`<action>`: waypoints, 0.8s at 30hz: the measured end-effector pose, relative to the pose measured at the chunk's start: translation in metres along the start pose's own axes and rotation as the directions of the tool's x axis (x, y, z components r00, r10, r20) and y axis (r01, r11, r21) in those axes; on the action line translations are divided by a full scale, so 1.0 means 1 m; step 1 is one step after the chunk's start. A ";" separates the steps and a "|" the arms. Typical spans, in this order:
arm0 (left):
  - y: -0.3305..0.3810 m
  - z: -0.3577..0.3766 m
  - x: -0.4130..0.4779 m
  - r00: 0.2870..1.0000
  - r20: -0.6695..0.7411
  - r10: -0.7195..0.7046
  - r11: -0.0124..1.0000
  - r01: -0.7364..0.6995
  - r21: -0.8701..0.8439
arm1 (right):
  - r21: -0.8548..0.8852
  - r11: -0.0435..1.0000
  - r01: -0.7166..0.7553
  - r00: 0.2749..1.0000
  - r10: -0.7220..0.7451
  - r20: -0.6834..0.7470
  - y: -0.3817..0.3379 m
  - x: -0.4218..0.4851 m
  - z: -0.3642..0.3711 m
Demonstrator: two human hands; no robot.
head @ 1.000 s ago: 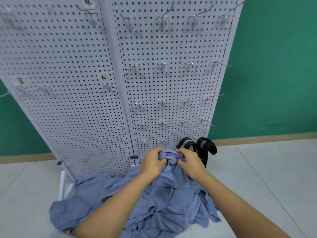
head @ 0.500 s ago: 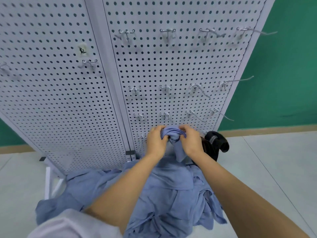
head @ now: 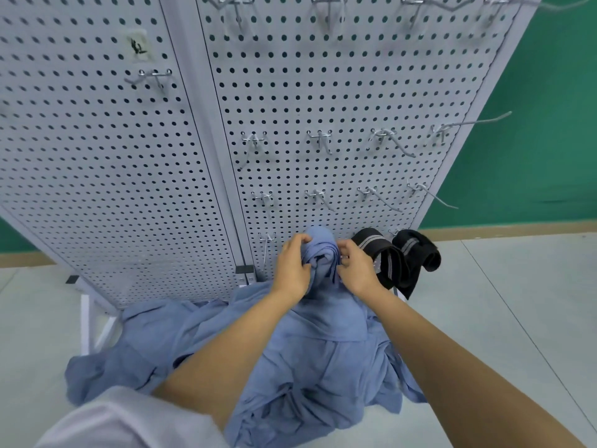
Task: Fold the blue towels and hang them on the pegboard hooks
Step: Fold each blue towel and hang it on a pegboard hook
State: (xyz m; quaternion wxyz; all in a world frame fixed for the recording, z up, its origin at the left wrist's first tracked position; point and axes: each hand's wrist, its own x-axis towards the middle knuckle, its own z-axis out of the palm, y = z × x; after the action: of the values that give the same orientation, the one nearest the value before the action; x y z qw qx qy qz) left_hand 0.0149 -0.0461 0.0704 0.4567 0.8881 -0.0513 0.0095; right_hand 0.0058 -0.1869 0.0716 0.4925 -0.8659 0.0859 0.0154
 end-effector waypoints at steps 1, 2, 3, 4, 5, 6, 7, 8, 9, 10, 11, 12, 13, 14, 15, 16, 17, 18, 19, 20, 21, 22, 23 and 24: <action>0.000 -0.003 -0.002 1.000 0.027 0.001 1.000 -0.001 0.007 | -0.002 1.000 0.005 1.000 -0.005 0.009 0.000 -0.003 -0.003; 0.000 -0.006 -0.005 0.999 0.041 0.009 1.000 -0.010 0.022 | -0.015 1.000 0.010 1.000 -0.010 0.013 0.000 -0.007 -0.006; -0.001 -0.011 -0.008 0.999 0.042 0.023 0.999 -0.025 0.039 | -0.030 0.999 0.017 1.000 -0.016 0.017 0.000 -0.012 -0.010; -0.002 -0.016 -0.012 0.999 0.034 0.035 0.998 -0.037 0.049 | -0.046 0.999 0.020 1.000 -0.020 0.016 0.001 -0.018 -0.013; -0.005 -0.022 -0.017 0.999 0.025 0.046 0.997 -0.047 0.053 | -0.063 0.998 0.031 0.999 -0.031 0.010 0.003 -0.024 -0.015; -0.008 -0.028 -0.023 0.998 0.022 0.062 0.996 -0.063 0.057 | -0.089 0.995 0.042 0.999 -0.041 0.005 0.007 -0.031 -0.016; -0.014 -0.033 -0.031 0.997 0.033 0.074 0.995 -0.076 0.069 | -0.117 0.992 0.054 0.999 -0.053 0.013 0.013 -0.039 -0.016; -0.021 -0.036 -0.038 0.996 0.054 0.076 0.993 -0.080 0.083 | -0.144 0.988 0.060 0.998 -0.055 0.037 0.020 -0.046 -0.014; -0.031 -0.037 -0.045 0.995 0.079 0.063 0.993 -0.070 0.091 | -0.168 0.984 0.064 0.996 -0.052 0.074 0.028 -0.054 -0.010; -0.041 -0.037 -0.051 0.993 0.106 0.043 0.994 -0.054 0.097 | -0.194 0.979 0.066 0.993 -0.044 0.113 0.036 -0.059 -0.005; -0.051 -0.034 -0.056 0.990 0.136 0.020 0.994 -0.035 0.106 | -0.222 0.973 0.071 0.988 -0.037 0.152 0.044 -0.064 0.000; -0.061 -0.030 -0.059 0.985 0.173 -0.004 0.992 -0.017 0.124 | -0.252 0.964 0.082 0.980 -0.032 0.196 0.050 -0.067 0.004; -0.069 -0.024 -0.061 0.977 0.212 -0.033 0.989 0.000 0.151 | -0.283 0.954 0.097 0.970 -0.027 0.241 0.056 -0.069 0.009; -0.075 -0.017 -0.061 0.968 0.243 -0.057 0.984 0.013 0.178 | -0.308 0.945 0.111 0.960 -0.023 0.278 0.061 -0.069 0.015; -0.081 -0.009 -0.061 0.959 0.273 -0.080 0.979 0.023 0.205 | -0.331 0.935 0.125 0.954 -0.021 0.300 0.065 -0.069 0.020; -0.085 -0.001 -0.059 0.950 0.300 -0.088 0.972 0.017 0.233 | -0.355 0.925 0.134 0.950 -0.018 0.313 0.070 -0.067 0.025; -0.088 0.006 -0.057 0.939 0.330 -0.094 0.964 0.003 0.267 | -0.380 0.913 0.146 0.948 -0.019 0.319 0.074 -0.065 0.030; -0.092 0.015 -0.055 0.928 0.361 -0.092 0.954 -0.022 0.299 | -0.414 0.895 0.165 0.945 -0.024 0.325 0.079 -0.062 0.035; -0.096 0.023 -0.052 0.916 0.391 -0.093 0.943 -0.045 0.330 | -0.455 0.871 0.184 0.942 -0.024 0.335 0.083 -0.059 0.039; -0.101 0.030 -0.050 0.902 0.419 -0.100 0.929 -0.066 0.364 | -0.495 0.844 0.204 0.939 -0.025 0.344 0.086 -0.056 0.042; -0.106 0.036 -0.049 0.890 0.443 -0.108 0.913 -0.087 0.398 | -0.530 0.820 0.215 0.936 -0.019 0.350 0.089 -0.054 0.045; -0.110 0.041 -0.048 0.880 0.462 -0.115 0.896 -0.109 0.431 | -0.555 0.801 0.223 0.935 -0.014 0.356 0.092 -0.052 0.047; -0.115 0.044 -0.048 0.873 0.474 -0.118 0.882 -0.127 0.453 | -0.577 0.784 0.229 0.933 -0.007 0.360 0.094 -0.050 0.049; -0.119 0.047 -0.047 0.871 0.479 -0.110 0.877 -0.141 0.459 | -0.598 0.766 0.236 0.932 -0.003 0.364 0.096 -0.049 0.052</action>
State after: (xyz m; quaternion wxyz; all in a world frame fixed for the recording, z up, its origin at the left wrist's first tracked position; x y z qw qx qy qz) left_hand -0.0216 -0.0118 -0.0566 0.1941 0.9454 -0.1688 -0.2000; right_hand -0.0552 -0.1842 -0.0315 0.1797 -0.9681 -0.0671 0.1615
